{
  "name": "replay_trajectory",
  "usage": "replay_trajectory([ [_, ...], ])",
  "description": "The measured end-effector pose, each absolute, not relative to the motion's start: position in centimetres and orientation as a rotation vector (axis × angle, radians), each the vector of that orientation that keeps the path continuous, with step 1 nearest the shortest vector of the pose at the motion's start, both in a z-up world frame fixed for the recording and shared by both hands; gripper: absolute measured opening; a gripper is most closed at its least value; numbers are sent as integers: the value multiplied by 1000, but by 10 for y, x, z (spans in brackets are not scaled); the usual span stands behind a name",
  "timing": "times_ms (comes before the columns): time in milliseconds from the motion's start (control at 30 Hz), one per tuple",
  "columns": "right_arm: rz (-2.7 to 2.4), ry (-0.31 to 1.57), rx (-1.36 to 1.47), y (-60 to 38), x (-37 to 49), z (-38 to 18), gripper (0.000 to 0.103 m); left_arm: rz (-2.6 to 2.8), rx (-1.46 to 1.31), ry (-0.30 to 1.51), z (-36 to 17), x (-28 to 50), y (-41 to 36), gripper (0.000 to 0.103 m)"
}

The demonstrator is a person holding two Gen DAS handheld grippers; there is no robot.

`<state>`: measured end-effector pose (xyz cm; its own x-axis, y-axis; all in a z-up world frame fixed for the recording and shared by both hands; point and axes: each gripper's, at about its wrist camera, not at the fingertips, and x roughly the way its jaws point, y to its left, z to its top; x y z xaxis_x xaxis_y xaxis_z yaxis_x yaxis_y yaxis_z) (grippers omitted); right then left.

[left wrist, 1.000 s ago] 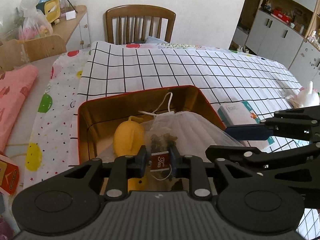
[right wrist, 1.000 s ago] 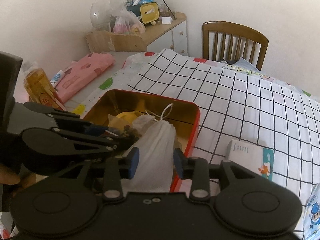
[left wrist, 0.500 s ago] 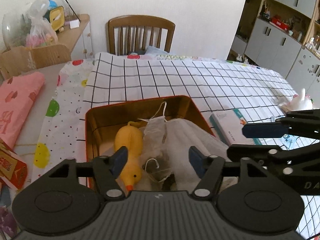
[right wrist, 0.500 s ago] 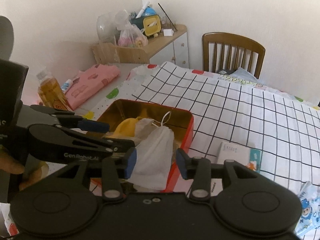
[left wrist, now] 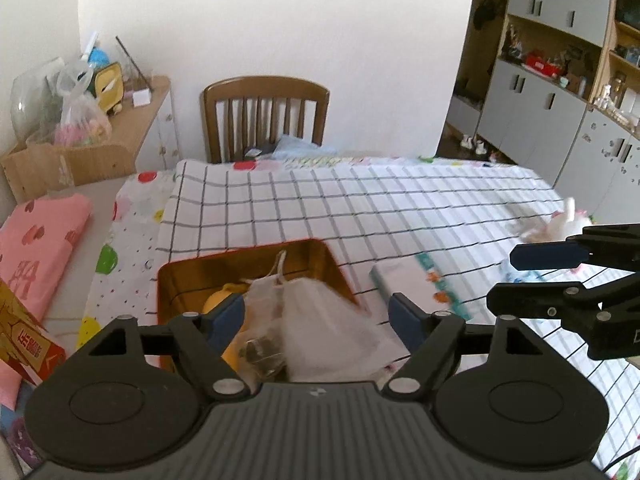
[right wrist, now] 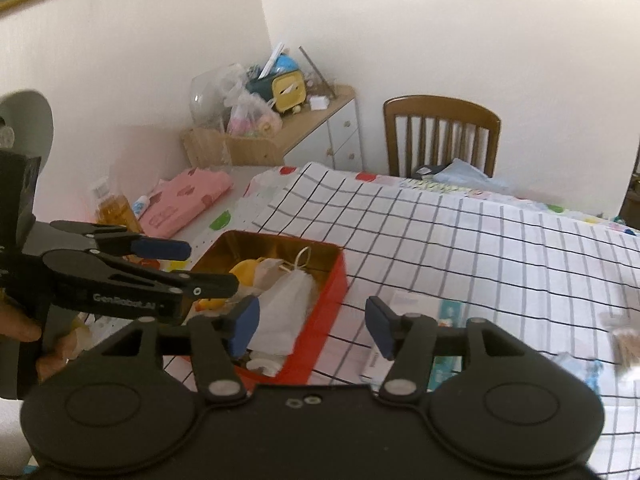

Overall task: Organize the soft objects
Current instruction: 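Withdraw both tools from the box toward the bib and cotton swabs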

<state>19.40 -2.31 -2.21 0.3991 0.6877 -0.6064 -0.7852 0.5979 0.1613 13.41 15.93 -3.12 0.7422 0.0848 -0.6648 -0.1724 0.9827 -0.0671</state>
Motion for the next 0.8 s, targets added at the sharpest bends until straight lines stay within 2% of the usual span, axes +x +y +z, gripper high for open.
replay_trajectory([
  [200,919,658,-116,-65,201,-9,64,119,-109,699,-17,140,125,80],
  [300,903,642,-98,-87,206,-5,69,105,-104,692,-12,144,106,85],
  [467,867,629,-79,-121,216,-3,73,80,-105,686,-9,157,74,85],
  [600,840,620,-73,-148,224,-4,81,54,-113,672,-9,168,48,85],
  [800,808,611,-58,-189,238,-10,87,23,-103,669,-12,188,10,85],
])
